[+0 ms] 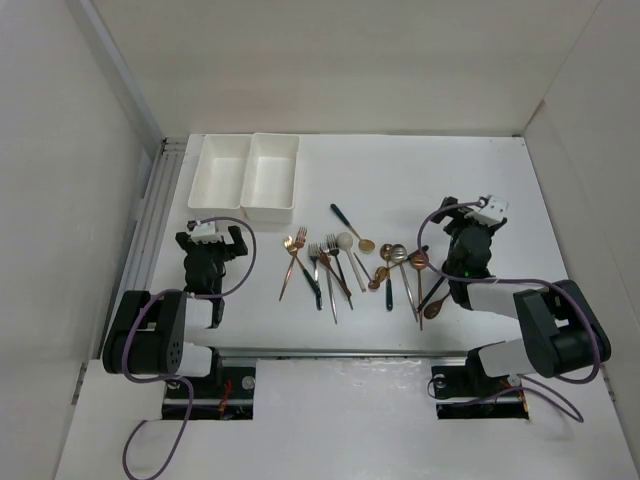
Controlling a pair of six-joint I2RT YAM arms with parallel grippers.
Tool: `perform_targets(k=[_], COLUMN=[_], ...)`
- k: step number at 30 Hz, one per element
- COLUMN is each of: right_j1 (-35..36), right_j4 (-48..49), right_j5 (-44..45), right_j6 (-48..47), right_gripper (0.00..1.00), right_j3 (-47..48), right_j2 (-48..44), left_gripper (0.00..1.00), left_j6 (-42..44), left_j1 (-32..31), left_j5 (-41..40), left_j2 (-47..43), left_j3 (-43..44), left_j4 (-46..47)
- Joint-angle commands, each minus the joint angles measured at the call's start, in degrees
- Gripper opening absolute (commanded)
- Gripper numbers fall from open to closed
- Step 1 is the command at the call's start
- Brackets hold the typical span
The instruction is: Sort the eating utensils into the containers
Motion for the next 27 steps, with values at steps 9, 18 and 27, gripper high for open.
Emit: perform_targets(k=[9,18,27], right_j1=[10.23,0.93,2.94], right_j4=[-39.01,-101.29,-100.10], right_j5=[44.78,-19.83,-22.70], right_j6=[-31.01,27.83,45.43], right_gripper=[1.00,0.91,0.46], right_j3=[47.33,63.45,32.73], right_j2=[10.15,1.84,-5.58], left_gripper=[1.00,1.00,1.00], left_j6=[4.32,34.23,26.13], left_j1=[0.60,-2.46,-6.77], left_j5=[9.02,12.18,15.97], left_j2=[-5.74,-6.07,-8.05], left_j3=[3.70,41.22,42.23], left_j4=[5.70,-46.08,-56.21])
